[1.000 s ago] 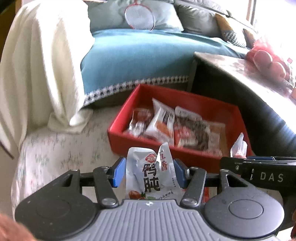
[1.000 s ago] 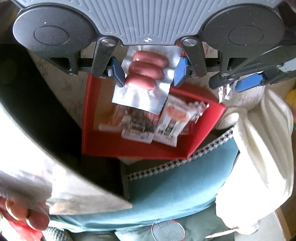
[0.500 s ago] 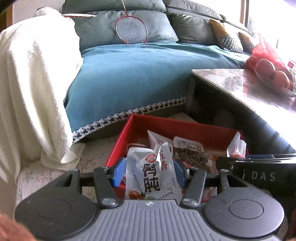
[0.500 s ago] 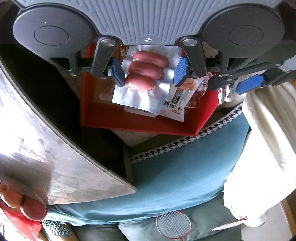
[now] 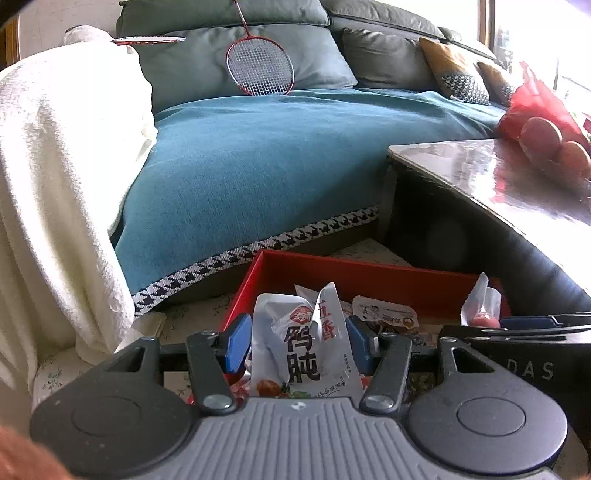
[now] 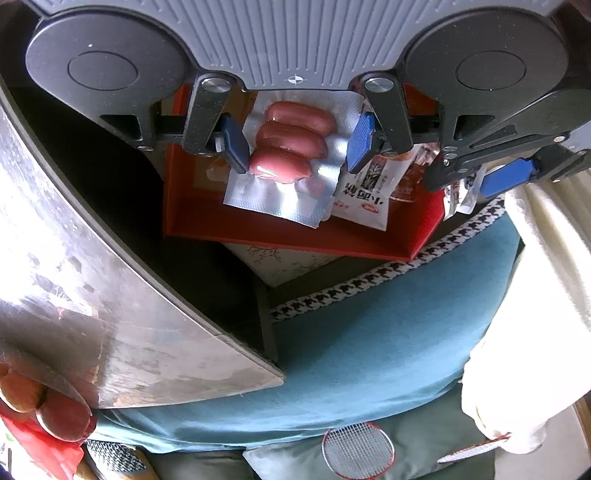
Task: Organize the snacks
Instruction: 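Lift both packets and carry them over the red box, then lower both packets into the red box and open both grippers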
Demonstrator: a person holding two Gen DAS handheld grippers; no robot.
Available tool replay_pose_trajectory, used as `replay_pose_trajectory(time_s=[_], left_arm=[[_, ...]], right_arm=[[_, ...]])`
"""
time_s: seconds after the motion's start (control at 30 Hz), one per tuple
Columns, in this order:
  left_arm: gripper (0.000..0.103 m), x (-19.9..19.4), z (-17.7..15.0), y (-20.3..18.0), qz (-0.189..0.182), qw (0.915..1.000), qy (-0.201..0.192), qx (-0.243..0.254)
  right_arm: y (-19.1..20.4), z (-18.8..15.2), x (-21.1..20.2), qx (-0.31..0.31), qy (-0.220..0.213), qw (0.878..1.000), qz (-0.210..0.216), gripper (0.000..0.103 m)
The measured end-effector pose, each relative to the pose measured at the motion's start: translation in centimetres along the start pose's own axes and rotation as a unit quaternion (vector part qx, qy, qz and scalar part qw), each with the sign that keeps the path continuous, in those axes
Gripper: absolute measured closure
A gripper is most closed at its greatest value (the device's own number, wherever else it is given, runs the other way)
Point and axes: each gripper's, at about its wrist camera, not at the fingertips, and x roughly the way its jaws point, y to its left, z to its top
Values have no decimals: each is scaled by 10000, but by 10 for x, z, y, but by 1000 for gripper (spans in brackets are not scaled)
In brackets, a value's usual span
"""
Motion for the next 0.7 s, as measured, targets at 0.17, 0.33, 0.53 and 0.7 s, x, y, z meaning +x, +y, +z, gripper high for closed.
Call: replay_pose_trajectory(time_s=[0.17,0.33,0.53,0.7], left_arm=[[54,11,1,-2,47,10000,63,30],[54,17,3,-4,70,9999,77,81],[54,27,1,-5,73,9997,188,106],[53,38,-1,-3,95,9993,354,81]], right_arm=[[-3,3,8,-12,76,10000,-18,38],[-3,3,18,-81,193,9998,-74,38],[-5,4,35,-106,323,9994,-119,38],[-9,3,39,-50,381,9992,-109,29]])
